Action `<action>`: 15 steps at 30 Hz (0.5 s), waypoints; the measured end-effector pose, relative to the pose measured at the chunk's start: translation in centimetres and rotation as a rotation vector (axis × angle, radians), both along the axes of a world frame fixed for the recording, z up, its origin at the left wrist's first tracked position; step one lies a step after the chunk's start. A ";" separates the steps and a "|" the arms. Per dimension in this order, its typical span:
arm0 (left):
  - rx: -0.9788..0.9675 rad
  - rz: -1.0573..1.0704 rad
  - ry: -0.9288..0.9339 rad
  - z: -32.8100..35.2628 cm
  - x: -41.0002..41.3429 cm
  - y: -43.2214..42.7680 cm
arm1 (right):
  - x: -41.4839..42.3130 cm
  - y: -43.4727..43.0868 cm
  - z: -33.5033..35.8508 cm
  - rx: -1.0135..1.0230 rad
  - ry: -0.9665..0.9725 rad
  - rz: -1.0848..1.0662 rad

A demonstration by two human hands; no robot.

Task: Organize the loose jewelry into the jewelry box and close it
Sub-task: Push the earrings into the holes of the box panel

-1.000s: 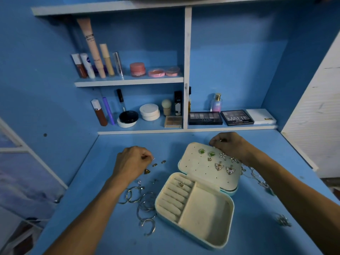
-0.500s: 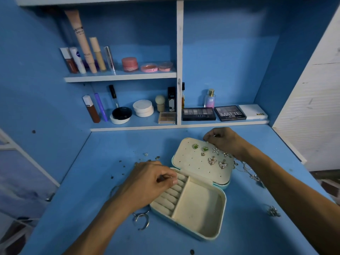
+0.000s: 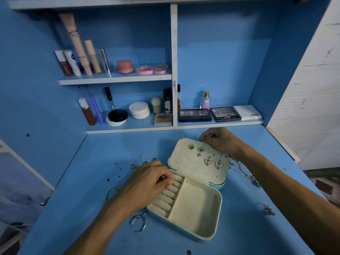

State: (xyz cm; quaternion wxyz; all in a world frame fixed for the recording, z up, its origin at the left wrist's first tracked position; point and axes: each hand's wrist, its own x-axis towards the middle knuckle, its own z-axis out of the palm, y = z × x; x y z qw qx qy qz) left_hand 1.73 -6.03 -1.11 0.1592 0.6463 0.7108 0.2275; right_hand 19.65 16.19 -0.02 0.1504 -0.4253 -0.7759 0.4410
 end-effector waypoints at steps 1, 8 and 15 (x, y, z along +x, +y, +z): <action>-0.011 0.003 0.017 0.0 0.0 0.1 | 0.0 0.0 0.0 -0.002 0.001 -0.001; 0.104 0.082 -0.326 0.7 0.0 1.1 | 0.0 -0.2 0.2 -0.010 0.020 -0.014; 0.185 0.111 -0.494 0.8 1.0 4.5 | 0.1 -0.7 0.9 -0.021 0.052 -0.023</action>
